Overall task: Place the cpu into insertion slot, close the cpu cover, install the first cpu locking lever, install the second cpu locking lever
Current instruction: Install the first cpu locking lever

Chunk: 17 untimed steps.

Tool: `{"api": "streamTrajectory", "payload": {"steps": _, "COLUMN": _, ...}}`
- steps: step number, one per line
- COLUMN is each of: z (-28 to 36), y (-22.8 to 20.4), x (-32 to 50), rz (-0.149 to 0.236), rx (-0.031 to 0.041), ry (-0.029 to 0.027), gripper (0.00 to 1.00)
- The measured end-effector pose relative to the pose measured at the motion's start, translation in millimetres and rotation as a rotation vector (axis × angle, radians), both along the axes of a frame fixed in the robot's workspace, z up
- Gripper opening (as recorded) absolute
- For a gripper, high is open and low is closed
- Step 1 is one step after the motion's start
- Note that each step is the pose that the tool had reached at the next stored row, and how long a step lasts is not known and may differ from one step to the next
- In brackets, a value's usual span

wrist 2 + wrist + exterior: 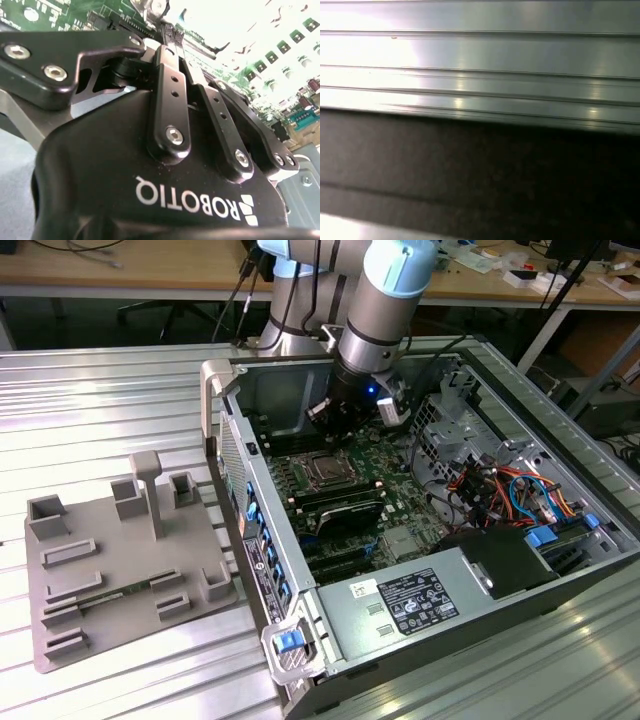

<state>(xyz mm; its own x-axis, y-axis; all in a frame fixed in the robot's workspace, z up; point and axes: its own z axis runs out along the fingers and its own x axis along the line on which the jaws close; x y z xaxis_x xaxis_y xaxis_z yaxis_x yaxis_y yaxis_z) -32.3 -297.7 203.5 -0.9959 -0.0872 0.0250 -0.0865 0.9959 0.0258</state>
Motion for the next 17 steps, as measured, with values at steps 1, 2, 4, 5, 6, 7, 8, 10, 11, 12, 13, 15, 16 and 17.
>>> {"api": "streamTrajectory", "payload": {"steps": 1, "z": 1.7, "y": -0.1, "x": -0.1, "rz": 0.0, "rx": -0.0004, "ry": 0.0004, "gripper": 0.11}}
{"api": "streamTrajectory", "payload": {"steps": 2, "z": 4.3, "y": -0.1, "x": -0.1, "rz": 0.0, "rx": -0.0002, "ry": 0.0004, "gripper": 0.11}}
{"api": "streamTrajectory", "payload": {"steps": 4, "z": 9.6, "y": -0.1, "x": -0.1, "rz": 0.0, "rx": -0.0002, "ry": 0.0005, "gripper": 0.11}}
{"api": "streamTrajectory", "payload": {"steps": 5, "z": 11.2, "y": -0.1, "x": -0.1, "rz": 0.0, "rx": -0.0001, "ry": 0.0005, "gripper": 0.11}}
{"api": "streamTrajectory", "payload": {"steps": 6, "z": 12.1, "y": -0.7, "x": -0.1, "rz": 0.0, "rx": 0.0002, "ry": 0.0004, "gripper": 0.11}}
{"api": "streamTrajectory", "payload": {"steps": 7, "z": 12.2, "y": -4.7, "x": 0.2, "rz": 0.0, "rx": 0.0017, "ry": 0.0005, "gripper": 0.11}}
{"api": "streamTrajectory", "payload": {"steps": 8, "z": 12.2, "y": -9.9, "x": 0.4, "rz": 0.0, "rx": 0.0024, "ry": 0.0008, "gripper": 0.11}}
{"api": "streamTrajectory", "payload": {"steps": 10, "z": 12.2, "y": -16.5, "x": 1.0, "rz": 0.0, "rx": 0.0025, "ry": 0.0014, "gripper": 0.11}}
{"api": "streamTrajectory", "payload": {"steps": 11, "z": 12.2, "y": -19.6, "x": 1.5, "rz": 0.0, "rx": 0.0025, "ry": 0.002, "gripper": 0.11}}
{"api": "streamTrajectory", "payload": {"steps": 12, "z": 12.2, "y": -24.5, "x": 2.8, "rz": 0.0, "rx": 0.0027, "ry": 0.0038, "gripper": 0.11}}
{"api": "streamTrajectory", "payload": {"steps": 13, "z": 12.2, "y": -28.3, "x": 3.6, "rz": 0.0, "rx": 0.0026, "ry": 0.0043, "gripper": 0.11}}
{"api": "streamTrajectory", "payload": {"steps": 15, "z": 14.2, "y": -31.6, "x": 4.2, "rz": 0.0, "rx": 0.0033, "ry": 0.0044, "gripper": 0.11}}
{"api": "streamTrajectory", "payload": {"steps": 16, "z": 15.5, "y": -32.4, "x": 4.2, "rz": 0.0, "rx": 0.0039, "ry": 0.0045, "gripper": 0.11}}
{"api": "streamTrajectory", "payload": {"steps": 17, "z": 17.0, "y": -32.9, "x": 4.4, "rz": 0.0, "rx": 0.0049, "ry": 0.0044, "gripper": 0.11}}
